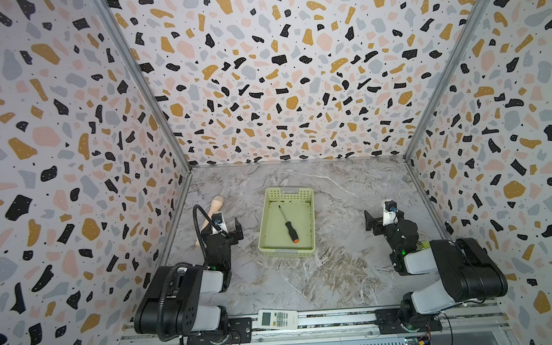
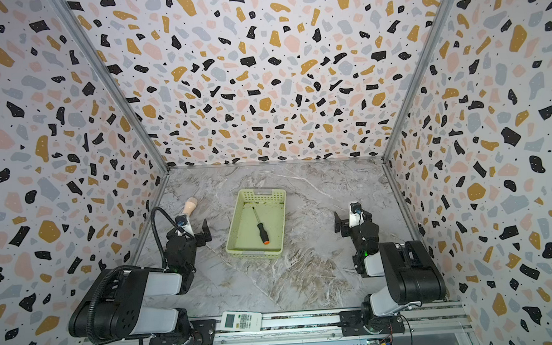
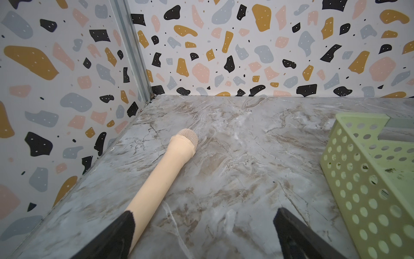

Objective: Put the screwdriver in the bin
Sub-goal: Reset both arms

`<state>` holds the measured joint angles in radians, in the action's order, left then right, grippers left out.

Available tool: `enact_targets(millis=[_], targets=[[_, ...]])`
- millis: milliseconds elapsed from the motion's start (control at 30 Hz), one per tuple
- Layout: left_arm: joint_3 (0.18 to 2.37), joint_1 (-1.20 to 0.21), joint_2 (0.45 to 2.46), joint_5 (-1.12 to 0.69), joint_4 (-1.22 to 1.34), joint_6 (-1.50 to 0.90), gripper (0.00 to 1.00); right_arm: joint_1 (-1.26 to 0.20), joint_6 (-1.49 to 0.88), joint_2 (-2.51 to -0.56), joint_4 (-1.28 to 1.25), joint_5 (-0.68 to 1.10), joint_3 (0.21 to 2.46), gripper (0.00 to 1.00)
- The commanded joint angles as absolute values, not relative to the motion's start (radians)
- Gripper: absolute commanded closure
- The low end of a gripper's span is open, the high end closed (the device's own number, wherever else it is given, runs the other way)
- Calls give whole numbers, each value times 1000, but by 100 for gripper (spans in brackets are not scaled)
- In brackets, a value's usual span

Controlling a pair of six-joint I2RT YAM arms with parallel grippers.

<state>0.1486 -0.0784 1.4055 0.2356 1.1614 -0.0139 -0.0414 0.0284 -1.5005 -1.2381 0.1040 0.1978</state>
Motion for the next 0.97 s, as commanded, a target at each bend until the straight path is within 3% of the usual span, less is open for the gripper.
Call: enact_targets(millis=[0, 933], targets=[[166, -76, 1406, 269, 1210, -20, 0, -39, 35, -1491, -1239, 118, 212, 1], [166, -86, 1404, 288, 1208, -15, 1, -39, 36, -1491, -1236, 115, 213, 1]])
